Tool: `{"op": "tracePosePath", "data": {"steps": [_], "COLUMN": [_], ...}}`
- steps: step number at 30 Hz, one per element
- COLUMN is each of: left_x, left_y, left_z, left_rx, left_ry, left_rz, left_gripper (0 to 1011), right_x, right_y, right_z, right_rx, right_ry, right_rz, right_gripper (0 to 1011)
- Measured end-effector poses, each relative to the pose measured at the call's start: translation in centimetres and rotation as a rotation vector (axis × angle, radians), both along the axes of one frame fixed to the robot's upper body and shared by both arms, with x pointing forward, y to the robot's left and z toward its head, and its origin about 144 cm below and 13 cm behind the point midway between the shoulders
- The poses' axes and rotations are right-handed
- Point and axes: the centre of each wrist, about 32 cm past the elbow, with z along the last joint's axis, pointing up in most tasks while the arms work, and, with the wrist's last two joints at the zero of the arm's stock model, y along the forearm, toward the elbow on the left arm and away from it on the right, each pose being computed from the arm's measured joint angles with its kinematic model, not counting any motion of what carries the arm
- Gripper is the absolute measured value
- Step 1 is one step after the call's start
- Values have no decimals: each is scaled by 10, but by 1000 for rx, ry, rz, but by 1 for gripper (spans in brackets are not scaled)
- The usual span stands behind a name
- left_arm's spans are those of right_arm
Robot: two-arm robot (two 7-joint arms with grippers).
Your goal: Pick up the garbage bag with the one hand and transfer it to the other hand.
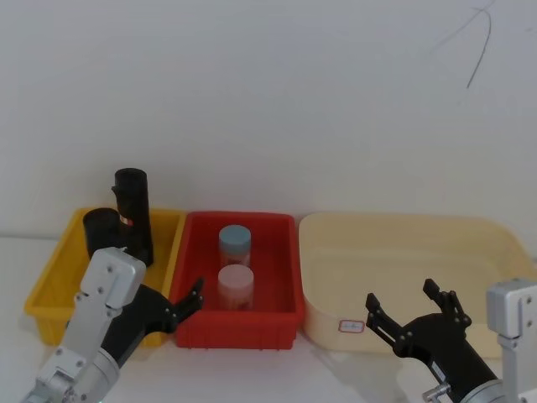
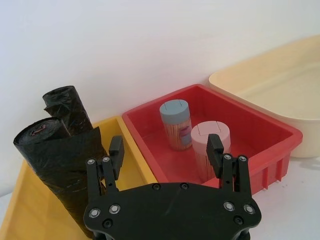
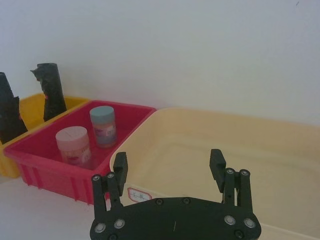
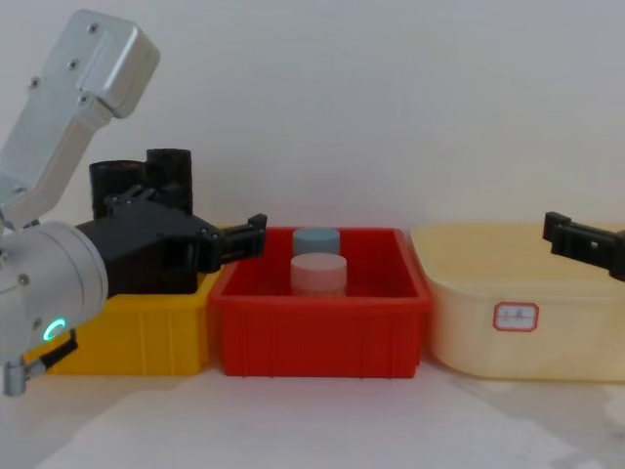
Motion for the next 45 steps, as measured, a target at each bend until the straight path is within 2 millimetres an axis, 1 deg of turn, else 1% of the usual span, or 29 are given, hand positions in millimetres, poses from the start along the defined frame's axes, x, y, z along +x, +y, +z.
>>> {"op": "tracePosePath", "data": {"steps": [28, 40, 45], "left_x": [0, -6, -10], "left_y": [0, 13, 22], "left_z": [0, -2, -4], "left_rx": [0, 3, -4], "left_ry": [0, -38, -51], "left_rz": [1, 30, 68], "left_gripper": [1001, 1001, 1001], "right_x": [0, 0, 0], "right_y": [0, 0, 0], "right_z": [0, 0, 0], "right_rx": [0, 0, 0], "right_ry": [0, 0, 0], "right_rz": [0, 0, 0], "right_gripper": [999, 1000, 1000]}}
